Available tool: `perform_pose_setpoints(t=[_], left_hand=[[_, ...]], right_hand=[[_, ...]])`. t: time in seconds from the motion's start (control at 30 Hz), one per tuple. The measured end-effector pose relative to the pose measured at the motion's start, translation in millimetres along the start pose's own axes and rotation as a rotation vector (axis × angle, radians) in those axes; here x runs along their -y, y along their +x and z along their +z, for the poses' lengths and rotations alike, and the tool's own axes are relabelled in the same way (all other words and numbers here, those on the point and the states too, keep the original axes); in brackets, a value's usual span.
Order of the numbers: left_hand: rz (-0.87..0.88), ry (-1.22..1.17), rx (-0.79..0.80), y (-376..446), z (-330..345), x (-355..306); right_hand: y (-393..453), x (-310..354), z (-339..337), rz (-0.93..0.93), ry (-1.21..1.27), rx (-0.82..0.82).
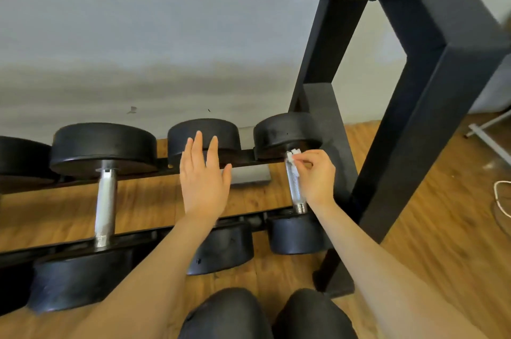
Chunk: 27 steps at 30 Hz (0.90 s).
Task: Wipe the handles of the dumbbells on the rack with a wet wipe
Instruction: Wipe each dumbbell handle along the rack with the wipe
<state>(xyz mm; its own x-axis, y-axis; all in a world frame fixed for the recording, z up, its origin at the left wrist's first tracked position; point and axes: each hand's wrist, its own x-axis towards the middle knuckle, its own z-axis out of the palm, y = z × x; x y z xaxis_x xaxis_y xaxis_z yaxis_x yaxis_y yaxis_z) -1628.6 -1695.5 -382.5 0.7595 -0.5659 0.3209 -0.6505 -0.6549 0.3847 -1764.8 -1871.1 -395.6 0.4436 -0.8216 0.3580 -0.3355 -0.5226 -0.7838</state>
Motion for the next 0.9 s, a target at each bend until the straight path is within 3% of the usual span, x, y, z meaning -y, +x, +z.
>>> perform_pose_setpoints(t=[0.23, 0.43, 0.9], left_hand=[[0.025, -0.021, -0.063, 5.8, -2.8, 7.6], [0.007, -0.055, -0.005, 12.8, -7.1, 19.5], [0.039, 0.028, -0.097, 30.1, 6.0, 8.0]], right_hand=[[13.8, 1.2, 4.1, 0.004, -0.014, 0.038], [12.5, -5.7, 10.6, -0.055, -0.05, 0.062], [12.2, -34.2, -11.6, -0.144, -0.208, 0.323]])
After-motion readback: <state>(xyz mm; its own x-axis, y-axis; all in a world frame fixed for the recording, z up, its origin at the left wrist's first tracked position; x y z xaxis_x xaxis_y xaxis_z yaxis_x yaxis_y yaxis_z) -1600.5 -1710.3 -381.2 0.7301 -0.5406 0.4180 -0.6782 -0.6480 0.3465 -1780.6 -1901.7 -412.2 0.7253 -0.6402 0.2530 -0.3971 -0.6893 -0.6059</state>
